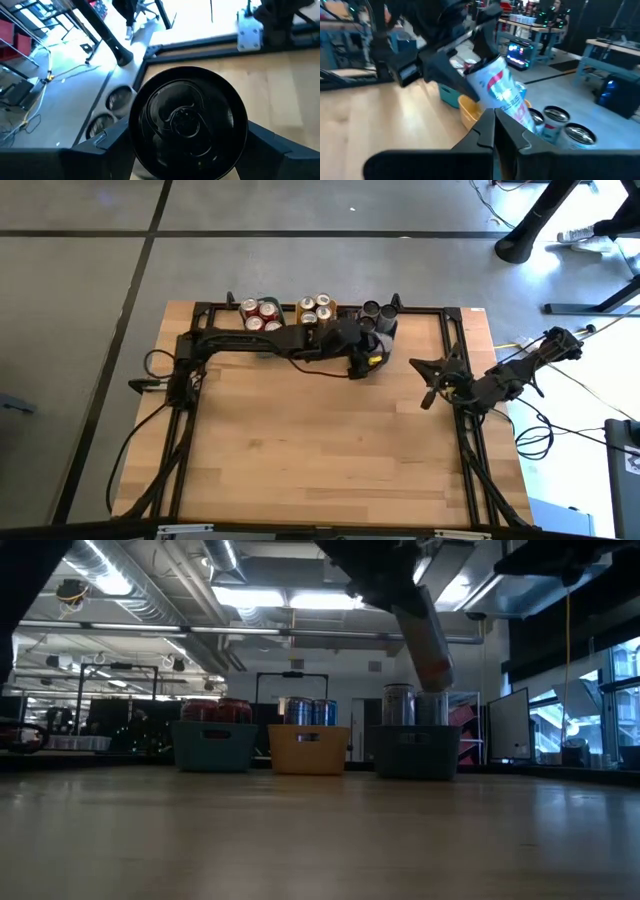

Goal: Sort soda cans
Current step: Put the white-pink soda can into the blue bin

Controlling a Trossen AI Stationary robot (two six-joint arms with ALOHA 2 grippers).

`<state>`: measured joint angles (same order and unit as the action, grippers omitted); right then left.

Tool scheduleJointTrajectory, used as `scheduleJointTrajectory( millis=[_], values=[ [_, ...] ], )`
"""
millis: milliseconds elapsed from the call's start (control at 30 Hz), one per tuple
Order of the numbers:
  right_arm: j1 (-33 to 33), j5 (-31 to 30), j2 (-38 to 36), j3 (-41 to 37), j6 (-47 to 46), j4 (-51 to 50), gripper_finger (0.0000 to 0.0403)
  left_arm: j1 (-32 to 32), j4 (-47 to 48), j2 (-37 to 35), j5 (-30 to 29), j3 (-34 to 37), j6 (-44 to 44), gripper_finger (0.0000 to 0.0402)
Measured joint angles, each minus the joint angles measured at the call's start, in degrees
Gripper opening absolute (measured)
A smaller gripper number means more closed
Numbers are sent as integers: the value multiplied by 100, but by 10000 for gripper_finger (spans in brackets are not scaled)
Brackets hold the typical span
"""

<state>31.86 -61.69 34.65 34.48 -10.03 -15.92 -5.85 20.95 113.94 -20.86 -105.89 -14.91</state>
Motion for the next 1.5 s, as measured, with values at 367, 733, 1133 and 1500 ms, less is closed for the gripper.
scheduleJointTrajectory(
  millis=[367, 733, 1133, 1500],
  values=[
    [0, -240, 9, -2, -841, -1170, 5, -444, 1733, 1250, -5, -2359, 254, 253],
    [0, -241, 9, -4, -1710, -1865, 5, -700, 1802, 1350, 566, -2203, 978, 253],
    [0, -276, 192, -8, -1816, -1871, 5, -676, 1792, 1726, 584, -2194, 1287, 253],
    [0, -328, 719, -9, -2003, -1904, 5, -708, 1572, 2020, 566, -2196, 1464, 253]
  ],
)
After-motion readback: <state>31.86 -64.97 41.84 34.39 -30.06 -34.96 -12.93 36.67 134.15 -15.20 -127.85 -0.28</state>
